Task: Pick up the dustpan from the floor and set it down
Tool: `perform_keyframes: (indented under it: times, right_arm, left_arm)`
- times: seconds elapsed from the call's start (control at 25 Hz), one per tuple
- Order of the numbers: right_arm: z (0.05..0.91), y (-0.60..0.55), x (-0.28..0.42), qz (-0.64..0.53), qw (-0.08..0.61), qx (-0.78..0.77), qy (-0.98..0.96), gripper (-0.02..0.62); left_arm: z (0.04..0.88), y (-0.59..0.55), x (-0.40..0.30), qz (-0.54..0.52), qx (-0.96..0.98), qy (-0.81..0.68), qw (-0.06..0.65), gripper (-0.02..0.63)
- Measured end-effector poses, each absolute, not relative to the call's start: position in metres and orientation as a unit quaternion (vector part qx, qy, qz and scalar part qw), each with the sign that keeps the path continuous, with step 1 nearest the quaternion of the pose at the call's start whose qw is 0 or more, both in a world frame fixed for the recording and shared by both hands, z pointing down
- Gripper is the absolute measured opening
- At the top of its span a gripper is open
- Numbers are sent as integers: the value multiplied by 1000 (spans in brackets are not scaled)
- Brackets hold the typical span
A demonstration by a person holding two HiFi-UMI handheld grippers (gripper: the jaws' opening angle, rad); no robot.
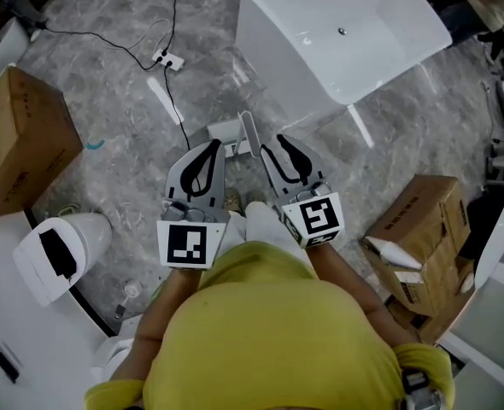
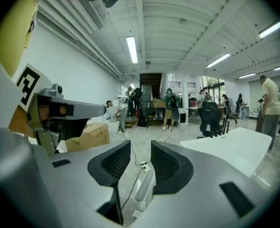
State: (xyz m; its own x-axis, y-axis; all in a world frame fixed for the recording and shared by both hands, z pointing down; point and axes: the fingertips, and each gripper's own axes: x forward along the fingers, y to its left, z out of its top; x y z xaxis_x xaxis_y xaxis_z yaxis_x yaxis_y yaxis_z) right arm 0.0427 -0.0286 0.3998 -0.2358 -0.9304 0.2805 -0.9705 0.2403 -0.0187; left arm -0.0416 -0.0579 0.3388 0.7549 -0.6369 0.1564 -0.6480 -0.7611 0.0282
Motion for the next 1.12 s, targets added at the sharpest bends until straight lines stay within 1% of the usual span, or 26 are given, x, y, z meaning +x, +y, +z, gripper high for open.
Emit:
perform_keyframes:
  times: [0.16, 0.44, 0.64, 0.92, 1.12]
  right_arm:
    - [425, -38, 42, 113, 134, 589, -789, 154]
    - [471, -45, 49, 158, 164, 557, -799, 161]
    - [502, -51, 52, 195, 179, 530, -806, 183]
    - [538, -61, 51, 304, 150, 490, -803, 213]
    - [559, -67, 47, 379, 138, 446, -799, 256]
  left_arm:
    - [346, -66, -39, 74, 934, -345, 52, 0]
    - [362, -74, -24, 93, 934, -339, 66, 0]
    - [377, -81, -16, 108, 931, -342, 73, 0]
    - [391, -91, -19, 130, 921, -358, 78, 0]
    - [403, -97, -18, 144, 916, -364, 93, 0]
